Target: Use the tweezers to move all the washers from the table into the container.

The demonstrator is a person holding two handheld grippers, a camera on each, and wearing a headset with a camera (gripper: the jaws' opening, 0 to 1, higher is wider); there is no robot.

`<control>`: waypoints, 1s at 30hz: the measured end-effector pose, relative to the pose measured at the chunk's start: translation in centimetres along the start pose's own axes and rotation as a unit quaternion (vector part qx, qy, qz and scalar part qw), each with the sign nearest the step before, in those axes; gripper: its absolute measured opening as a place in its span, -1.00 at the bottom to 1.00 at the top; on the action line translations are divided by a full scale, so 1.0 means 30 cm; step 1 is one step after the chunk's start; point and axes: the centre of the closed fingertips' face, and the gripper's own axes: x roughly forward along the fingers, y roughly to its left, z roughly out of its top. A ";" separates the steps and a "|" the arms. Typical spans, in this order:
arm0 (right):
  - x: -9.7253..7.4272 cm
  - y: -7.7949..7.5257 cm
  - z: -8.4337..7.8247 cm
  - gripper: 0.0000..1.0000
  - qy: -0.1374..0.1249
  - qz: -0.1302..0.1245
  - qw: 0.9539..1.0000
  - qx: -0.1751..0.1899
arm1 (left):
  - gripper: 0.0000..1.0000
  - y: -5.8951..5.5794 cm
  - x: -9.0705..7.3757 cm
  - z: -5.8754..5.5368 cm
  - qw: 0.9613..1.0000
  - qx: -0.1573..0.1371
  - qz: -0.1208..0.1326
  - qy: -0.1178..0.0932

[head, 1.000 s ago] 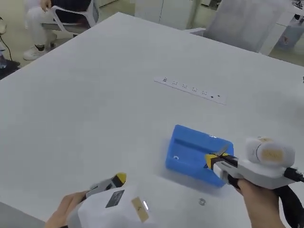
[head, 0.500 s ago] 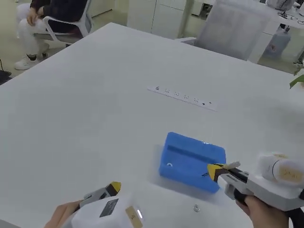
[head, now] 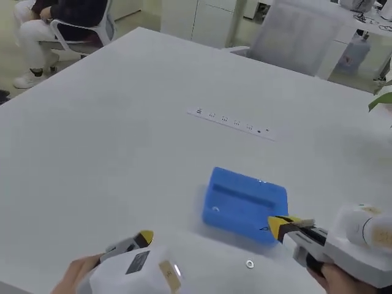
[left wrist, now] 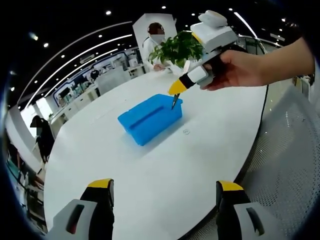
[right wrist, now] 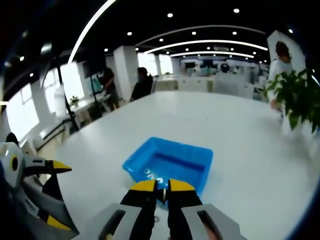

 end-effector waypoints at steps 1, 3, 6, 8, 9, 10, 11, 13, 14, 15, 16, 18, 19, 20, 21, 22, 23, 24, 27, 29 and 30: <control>-0.002 0.002 -0.011 -0.92 0.004 0.001 1.000 0.001 | 0.72 -0.001 0.000 0.001 1.000 0.000 -0.001 -0.001; -0.005 0.001 -0.039 -0.92 0.011 0.001 1.000 0.003 | 0.72 -0.001 -0.001 0.003 1.000 -0.001 -0.001 -0.002; -0.008 0.006 -0.063 -0.92 0.019 0.002 1.000 0.008 | 0.72 0.000 0.000 0.002 1.000 -0.002 -0.001 -0.001; -0.007 0.011 -0.080 -0.92 0.024 0.004 1.000 0.009 | 0.72 0.000 0.000 0.002 1.000 -0.001 0.000 -0.001; -0.005 0.014 -0.087 -0.92 0.027 0.004 1.000 0.008 | 0.72 0.000 0.001 0.001 1.000 -0.001 0.000 -0.001; -0.004 0.022 -0.098 -0.92 0.033 0.005 0.999 0.006 | 0.72 0.000 0.001 0.001 1.000 -0.001 0.000 -0.001; -0.002 0.025 -0.105 -0.92 0.036 0.006 0.999 0.006 | 0.72 0.000 0.001 0.001 1.000 -0.001 0.000 -0.001; 0.003 0.034 -0.118 -0.92 0.040 0.009 0.999 0.006 | 0.72 0.000 0.002 0.001 1.000 -0.002 0.000 -0.001; 0.008 0.031 -0.128 -0.92 0.045 0.008 0.999 0.003 | 0.72 0.000 0.002 0.000 1.000 -0.002 0.000 0.000; 0.011 0.032 -0.134 -0.92 0.048 0.009 0.999 0.002 | 0.72 0.000 0.002 -0.001 1.000 -0.002 0.000 0.000; 0.015 0.030 -0.141 -0.92 0.052 0.010 0.999 0.002 | 0.72 0.000 0.003 -0.001 1.000 -0.001 0.000 0.001; 0.020 0.030 -0.154 -0.92 0.057 0.011 0.998 0.000 | 0.71 0.000 0.003 -0.002 1.000 -0.001 0.000 0.001; 0.021 0.029 -0.159 -0.92 0.059 0.010 0.998 -0.002 | 0.71 0.000 0.004 -0.002 1.000 -0.001 0.000 0.001; 0.021 0.030 -0.162 -0.92 0.061 0.011 0.998 -0.004 | 0.71 -0.001 0.004 -0.002 1.000 -0.001 -0.001 0.001; 0.023 0.029 -0.167 -0.92 0.063 0.010 0.998 -0.006 | 0.71 -0.001 0.004 -0.003 1.000 -0.001 -0.001 0.002; 0.023 0.029 -0.170 -0.92 0.065 0.009 0.998 -0.007 | 0.71 -0.001 0.004 -0.004 1.000 0.000 -0.001 0.003; 0.024 0.027 -0.174 -0.92 0.067 0.009 0.998 -0.007 | 0.71 -0.001 0.004 -0.005 1.000 0.000 -0.001 0.004; 0.025 0.026 -0.180 -0.92 0.071 0.010 0.997 -0.007 | 0.71 -0.001 0.004 -0.005 1.000 0.000 -0.001 0.004; 0.028 0.019 -0.187 -0.92 0.073 0.008 0.997 -0.008 | 0.71 -0.002 0.005 -0.006 1.000 0.000 -0.002 0.005; 0.032 0.014 -0.193 -0.92 0.077 0.005 0.997 -0.011 | 0.71 -0.003 0.005 -0.006 1.000 0.001 -0.002 0.005; 0.034 0.010 -0.194 -0.92 0.077 0.004 0.997 -0.012 | 0.71 -0.003 0.005 -0.006 1.000 0.001 -0.002 0.005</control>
